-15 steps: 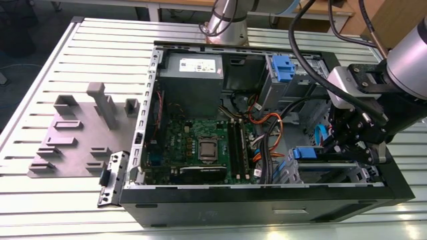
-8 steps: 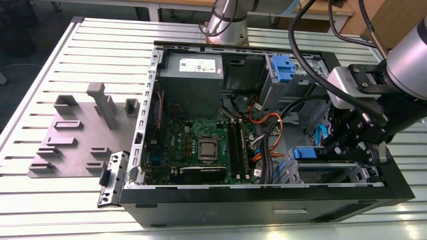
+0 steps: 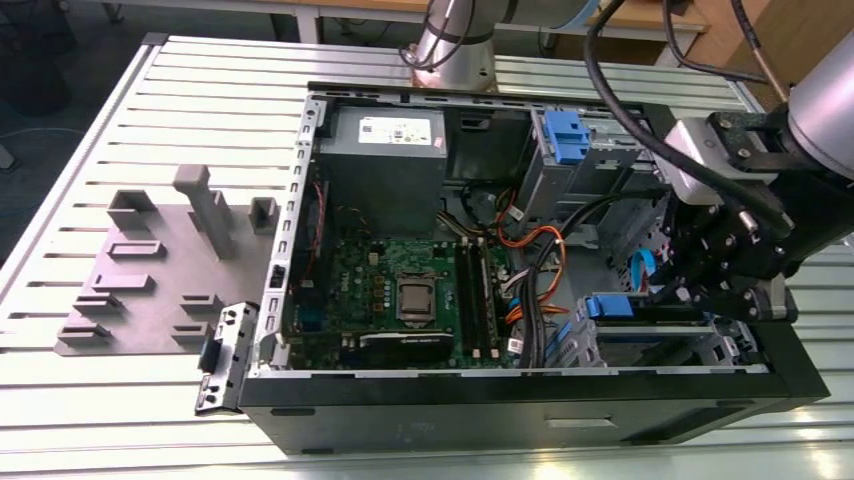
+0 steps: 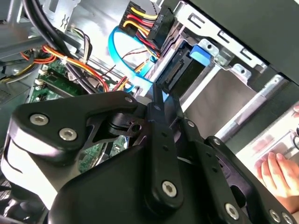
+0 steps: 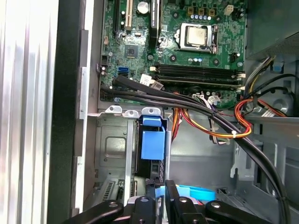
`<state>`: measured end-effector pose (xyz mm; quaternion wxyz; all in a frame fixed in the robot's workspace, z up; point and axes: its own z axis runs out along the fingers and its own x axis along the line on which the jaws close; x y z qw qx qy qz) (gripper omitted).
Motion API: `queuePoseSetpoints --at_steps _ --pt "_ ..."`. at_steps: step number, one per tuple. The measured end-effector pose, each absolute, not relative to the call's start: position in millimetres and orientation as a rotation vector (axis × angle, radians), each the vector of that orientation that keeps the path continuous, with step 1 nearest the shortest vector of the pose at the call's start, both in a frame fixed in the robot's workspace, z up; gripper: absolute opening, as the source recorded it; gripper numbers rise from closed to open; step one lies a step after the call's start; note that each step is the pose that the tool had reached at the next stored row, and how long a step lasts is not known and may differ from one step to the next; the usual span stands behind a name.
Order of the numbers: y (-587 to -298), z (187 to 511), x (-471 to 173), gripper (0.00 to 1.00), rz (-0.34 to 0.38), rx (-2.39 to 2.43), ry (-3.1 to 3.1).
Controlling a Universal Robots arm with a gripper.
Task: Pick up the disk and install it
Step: 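Insert the first disk wire, then insert the second disk wire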
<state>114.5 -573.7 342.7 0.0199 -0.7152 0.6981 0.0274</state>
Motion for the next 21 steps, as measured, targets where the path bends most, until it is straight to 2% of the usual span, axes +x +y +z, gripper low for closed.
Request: queuePoseSetpoints --at_steps 6,21 --pt "-573.4 360.6 114.5 0.24 0.085 -2.219 2.166" --pt "-573.3 361.0 128.4 0.24 0.085 -2.219 2.166"
